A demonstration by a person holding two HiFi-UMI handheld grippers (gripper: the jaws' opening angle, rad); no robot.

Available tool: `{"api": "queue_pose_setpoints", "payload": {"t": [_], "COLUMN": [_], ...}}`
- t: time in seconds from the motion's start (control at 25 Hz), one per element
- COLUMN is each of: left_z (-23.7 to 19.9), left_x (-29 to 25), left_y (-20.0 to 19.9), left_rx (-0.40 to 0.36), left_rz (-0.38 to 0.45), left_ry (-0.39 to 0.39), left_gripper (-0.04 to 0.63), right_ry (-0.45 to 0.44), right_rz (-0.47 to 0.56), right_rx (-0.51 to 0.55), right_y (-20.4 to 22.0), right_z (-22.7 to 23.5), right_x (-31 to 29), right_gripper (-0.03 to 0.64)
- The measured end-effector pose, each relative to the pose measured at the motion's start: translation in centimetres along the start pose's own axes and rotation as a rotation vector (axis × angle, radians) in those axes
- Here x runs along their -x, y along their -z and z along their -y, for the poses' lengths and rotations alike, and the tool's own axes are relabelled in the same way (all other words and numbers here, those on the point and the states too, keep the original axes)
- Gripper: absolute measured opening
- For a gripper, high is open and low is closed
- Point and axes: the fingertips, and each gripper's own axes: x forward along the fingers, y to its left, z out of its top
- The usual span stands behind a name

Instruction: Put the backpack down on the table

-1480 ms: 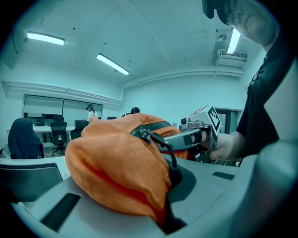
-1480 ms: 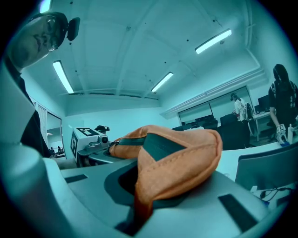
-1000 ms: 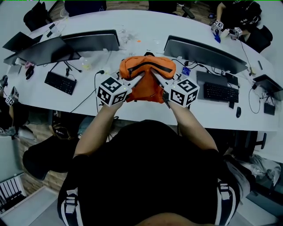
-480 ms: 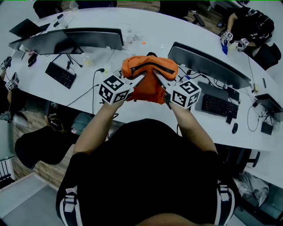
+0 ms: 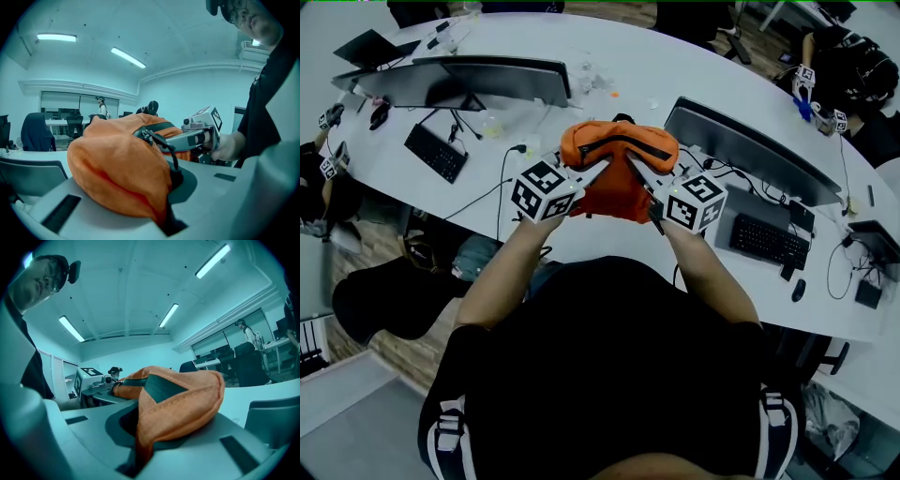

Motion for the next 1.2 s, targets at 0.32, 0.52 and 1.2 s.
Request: {"api": "queue_pose_setpoints", "payload": {"t": [0.32,0.52,1.2], "left_z": [-1.2,-1.6,-1.9], "left_x": [-0.1,0.0,-1.8], "left_y": [1.2,1.8,4.3], "left_rx": [0.029,0.047,0.082], "left_rz": [-0.004,0.006,-0.034], "left_ry": [-0.006,0.006,0.05], "left_gripper": [0.048,0.048,0.048], "right_ry": [-0.012,-0.004,0.029], "right_rz": [-0.026,-0.039,-0.074], "right_rx": [-0.006,-0.003,-0.043], "right_y": [0.9,1.3,4.0], "right_z": [0.6,0.5,2.1], "right_x": [-1.4,-1.8,-1.9], "right_gripper": [0.037,0.037,0.035]}}
